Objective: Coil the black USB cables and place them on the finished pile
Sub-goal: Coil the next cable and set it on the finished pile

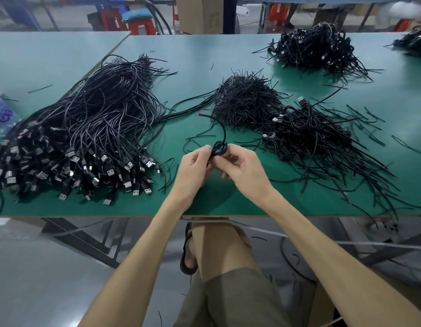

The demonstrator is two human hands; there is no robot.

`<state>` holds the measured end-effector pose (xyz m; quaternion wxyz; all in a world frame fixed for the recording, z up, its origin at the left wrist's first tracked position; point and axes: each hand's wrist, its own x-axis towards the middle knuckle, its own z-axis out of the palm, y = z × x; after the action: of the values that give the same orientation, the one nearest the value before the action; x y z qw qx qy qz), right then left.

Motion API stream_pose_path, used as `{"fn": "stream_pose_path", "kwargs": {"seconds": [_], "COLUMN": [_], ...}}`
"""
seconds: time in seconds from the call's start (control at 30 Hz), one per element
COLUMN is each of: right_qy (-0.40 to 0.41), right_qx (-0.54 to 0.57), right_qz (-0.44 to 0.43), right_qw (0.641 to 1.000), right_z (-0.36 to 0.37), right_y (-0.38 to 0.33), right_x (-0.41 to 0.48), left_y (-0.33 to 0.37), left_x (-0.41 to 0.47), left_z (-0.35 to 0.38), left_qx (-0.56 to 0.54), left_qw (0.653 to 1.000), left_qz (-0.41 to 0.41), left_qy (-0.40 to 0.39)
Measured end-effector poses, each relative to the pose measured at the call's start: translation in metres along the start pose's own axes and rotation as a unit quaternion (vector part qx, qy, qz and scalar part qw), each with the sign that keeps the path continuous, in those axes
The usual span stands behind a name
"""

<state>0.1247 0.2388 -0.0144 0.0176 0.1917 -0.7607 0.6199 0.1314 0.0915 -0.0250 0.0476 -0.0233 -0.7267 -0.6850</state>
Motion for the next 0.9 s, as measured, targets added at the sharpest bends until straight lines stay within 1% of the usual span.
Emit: {"fn": "stream_pose_path", "kwargs": {"seconds": [0.1,0.23,0.37,0.43,0.5,0.57,0.6,0.67,0.73,0.8,0.83,0.9], "right_qy": [0.019,0.014,0.009,0.011,0.017,0.046,0.065,0.096,0.110,0.115,0.119,0.126], "right_qx": [-0.001,-0.027,-0.076,-0.128,-0.213,-0.264,-0.268,-0.263,-0.260,-0.250,-0.243,-0.235], "right_qz": [0.004,0.001,-0.019,-0.058,-0.116,-0.159,-0.169,-0.177,-0.179,-0.192,-0.199,-0.207], "right_qw": [1.000,1.000,0.997,0.990,0.970,0.950,0.946,0.944,0.943,0.942,0.942,0.941], "right_z": [-0.005,-0.017,-0.025,-0.024,-0.025,-0.026,-0.028,-0.030,-0.028,-0.024,-0.022,-0.021], "right_y": [-0.002,-0.008,-0.009,-0.012,-0.017,-0.020,-0.021,-0.020,-0.020,-0.026,-0.029,-0.035], "right_x": [-0.002,-0.003,-0.010,-0.014,-0.015,-0.015,-0.016,-0.019,-0.022,-0.023,-0.023,-0.022], "left_y": [0.002,0.015,0.030,0.041,0.053,0.062,0.066,0.069,0.068,0.067,0.067,0.068], "left_x": [-0.002,-0.002,-0.006,-0.009,-0.011,-0.012,-0.013,-0.015,-0.014,-0.012,-0.012,-0.013], "left_z": [0.004,-0.002,-0.003,-0.003,-0.006,-0.011,-0.012,-0.012,-0.011,-0.013,-0.014,-0.015], "left_qx": [0.061,0.110,0.112,0.095,0.055,-0.008,-0.025,0.007,0.107,0.215,0.241,0.249], "left_qw": [0.997,0.990,0.991,0.993,0.993,0.989,0.986,0.982,0.975,0.955,0.944,0.931], "left_qz": [0.045,0.083,0.038,0.005,-0.031,-0.043,-0.032,0.016,0.082,0.153,0.186,0.226], "left_qy": [0.011,-0.030,-0.061,-0.076,-0.100,-0.139,-0.161,-0.190,-0.178,-0.137,-0.131,-0.139]}}
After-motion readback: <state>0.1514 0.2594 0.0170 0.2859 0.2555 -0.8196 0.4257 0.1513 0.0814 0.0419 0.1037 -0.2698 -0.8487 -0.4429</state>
